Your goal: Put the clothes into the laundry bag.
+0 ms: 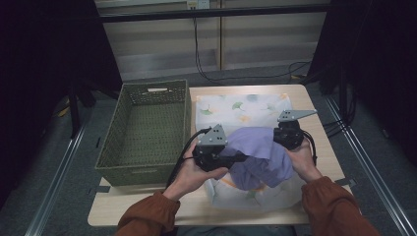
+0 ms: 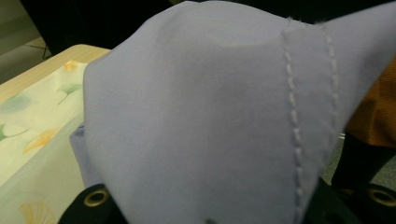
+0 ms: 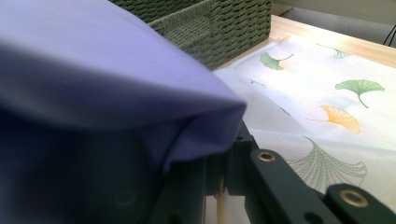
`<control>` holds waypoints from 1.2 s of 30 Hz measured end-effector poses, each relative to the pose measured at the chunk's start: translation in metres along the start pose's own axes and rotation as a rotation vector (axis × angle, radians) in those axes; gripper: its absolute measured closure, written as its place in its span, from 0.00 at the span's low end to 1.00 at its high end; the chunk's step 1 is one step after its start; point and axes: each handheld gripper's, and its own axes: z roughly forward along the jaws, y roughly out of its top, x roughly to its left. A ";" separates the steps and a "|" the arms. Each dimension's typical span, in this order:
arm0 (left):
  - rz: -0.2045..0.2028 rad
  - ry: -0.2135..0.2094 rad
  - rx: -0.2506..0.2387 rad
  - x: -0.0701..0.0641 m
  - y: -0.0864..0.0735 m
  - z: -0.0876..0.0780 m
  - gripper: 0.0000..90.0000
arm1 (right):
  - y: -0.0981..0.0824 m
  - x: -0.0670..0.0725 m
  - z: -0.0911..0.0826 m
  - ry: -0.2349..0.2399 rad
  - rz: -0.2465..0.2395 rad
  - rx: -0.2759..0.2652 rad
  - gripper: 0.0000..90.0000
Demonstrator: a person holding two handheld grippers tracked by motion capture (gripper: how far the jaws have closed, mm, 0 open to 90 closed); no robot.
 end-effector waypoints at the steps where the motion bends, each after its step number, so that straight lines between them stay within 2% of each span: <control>1: -0.004 0.008 0.009 0.001 -0.001 0.000 0.84 | 0.000 0.000 0.000 0.000 0.002 0.003 0.98; 4: -0.001 0.016 0.044 0.004 -0.006 0.003 0.84 | -0.001 -0.002 -0.002 -0.008 0.005 0.004 0.98; 9: -0.023 0.012 0.066 0.009 -0.014 0.010 0.84 | -0.001 -0.002 -0.002 -0.010 0.007 0.008 0.98; 14: -0.014 0.019 0.091 0.012 -0.019 0.014 0.84 | -0.001 -0.001 -0.003 -0.010 0.005 0.005 0.98; 16: -0.007 0.024 0.116 0.012 -0.021 0.016 0.84 | -0.001 -0.001 -0.003 -0.006 0.004 0.010 0.98; 23: -0.024 0.018 0.146 0.015 -0.030 0.025 0.84 | 0.000 0.001 -0.001 -0.004 -0.005 0.014 0.98; 25: -0.008 0.021 0.140 0.015 -0.030 0.025 0.84 | 0.000 0.001 -0.001 -0.004 -0.005 0.015 0.98; 28: -0.015 0.026 0.141 0.015 -0.029 0.025 0.84 | 0.001 0.004 -0.001 0.000 -0.004 0.006 0.98; 32: -0.004 0.027 0.164 0.013 -0.032 0.030 0.84 | 0.003 0.006 0.000 0.000 -0.012 0.005 0.98; 35: 0.023 0.039 0.184 0.013 -0.035 0.032 0.84 | 0.003 0.006 -0.001 -0.001 -0.014 0.003 0.98; 36: 0.017 0.031 0.180 0.013 -0.036 0.033 0.84 | 0.003 0.006 -0.002 -0.004 -0.012 0.002 0.98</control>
